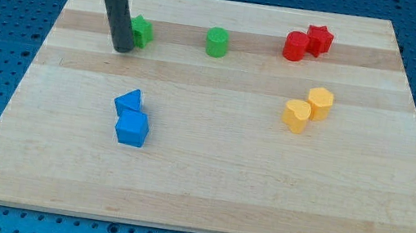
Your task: Push the green star towards the left side of the green circle
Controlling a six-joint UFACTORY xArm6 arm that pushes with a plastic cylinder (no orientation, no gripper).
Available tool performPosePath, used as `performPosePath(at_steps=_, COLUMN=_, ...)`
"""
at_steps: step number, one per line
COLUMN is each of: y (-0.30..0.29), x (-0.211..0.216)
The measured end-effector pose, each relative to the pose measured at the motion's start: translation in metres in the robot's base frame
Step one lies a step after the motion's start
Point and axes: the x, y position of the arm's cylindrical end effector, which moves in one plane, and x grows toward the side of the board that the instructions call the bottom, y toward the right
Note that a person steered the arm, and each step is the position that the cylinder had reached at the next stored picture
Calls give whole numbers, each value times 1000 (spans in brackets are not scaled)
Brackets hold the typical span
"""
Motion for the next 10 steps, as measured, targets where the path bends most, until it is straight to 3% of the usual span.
performPosePath(at_steps=3, y=-43, x=-30)
performPosePath(at_steps=10, y=16, x=-30)
